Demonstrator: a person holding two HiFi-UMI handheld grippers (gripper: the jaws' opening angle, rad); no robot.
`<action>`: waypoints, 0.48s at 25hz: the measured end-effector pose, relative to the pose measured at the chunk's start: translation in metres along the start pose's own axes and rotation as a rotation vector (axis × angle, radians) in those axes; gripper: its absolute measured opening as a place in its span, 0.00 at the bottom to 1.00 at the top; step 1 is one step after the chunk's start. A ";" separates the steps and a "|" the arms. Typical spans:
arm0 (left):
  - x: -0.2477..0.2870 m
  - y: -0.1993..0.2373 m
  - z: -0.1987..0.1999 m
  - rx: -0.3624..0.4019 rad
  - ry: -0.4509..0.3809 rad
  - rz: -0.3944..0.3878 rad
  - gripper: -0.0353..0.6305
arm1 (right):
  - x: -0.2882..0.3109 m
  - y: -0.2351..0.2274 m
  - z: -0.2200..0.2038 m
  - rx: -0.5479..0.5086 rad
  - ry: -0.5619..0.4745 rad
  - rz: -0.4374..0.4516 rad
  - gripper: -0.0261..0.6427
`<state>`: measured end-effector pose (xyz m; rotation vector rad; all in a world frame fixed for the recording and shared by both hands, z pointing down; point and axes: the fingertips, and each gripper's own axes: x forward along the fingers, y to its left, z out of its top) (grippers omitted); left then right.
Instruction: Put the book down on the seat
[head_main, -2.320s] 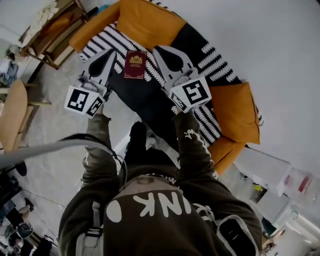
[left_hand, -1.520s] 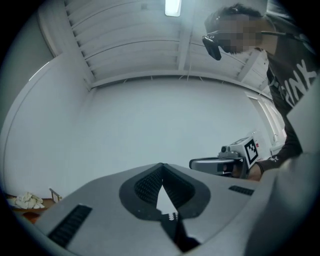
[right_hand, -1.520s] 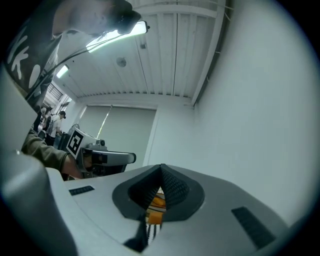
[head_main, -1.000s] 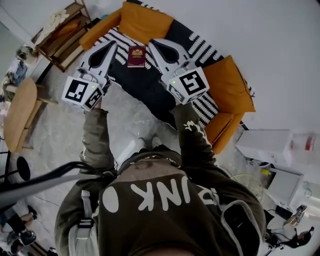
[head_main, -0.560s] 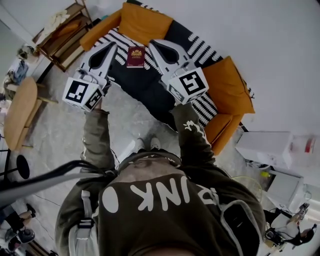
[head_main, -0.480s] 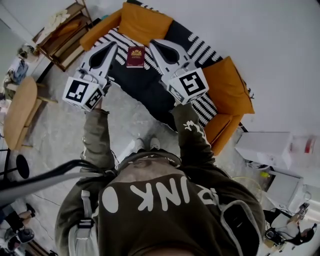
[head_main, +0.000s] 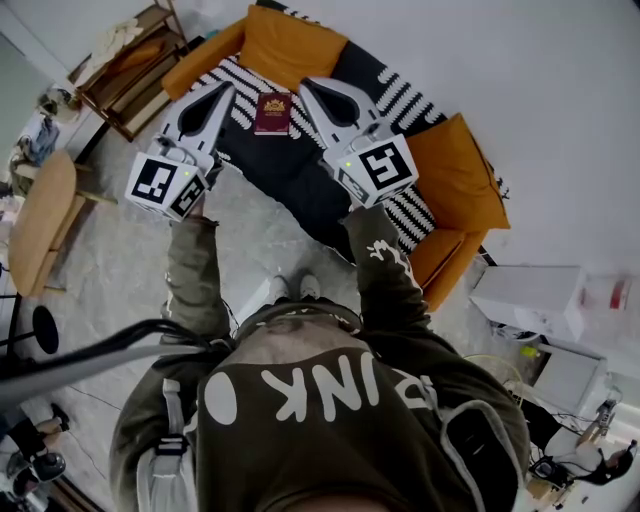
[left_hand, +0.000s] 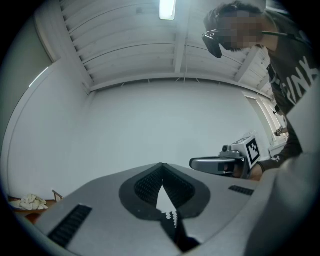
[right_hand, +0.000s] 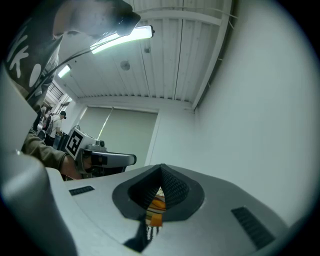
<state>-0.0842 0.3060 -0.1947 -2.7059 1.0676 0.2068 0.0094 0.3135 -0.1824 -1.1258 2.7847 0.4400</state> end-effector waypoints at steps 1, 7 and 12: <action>-0.001 0.001 0.000 0.001 0.001 0.002 0.06 | 0.000 0.001 0.000 -0.002 0.000 0.002 0.05; -0.001 0.002 0.000 0.000 0.001 0.003 0.06 | 0.002 0.003 0.000 -0.013 0.000 0.011 0.05; 0.000 -0.001 -0.006 0.006 0.005 -0.005 0.06 | -0.001 0.002 -0.001 -0.013 0.003 0.011 0.05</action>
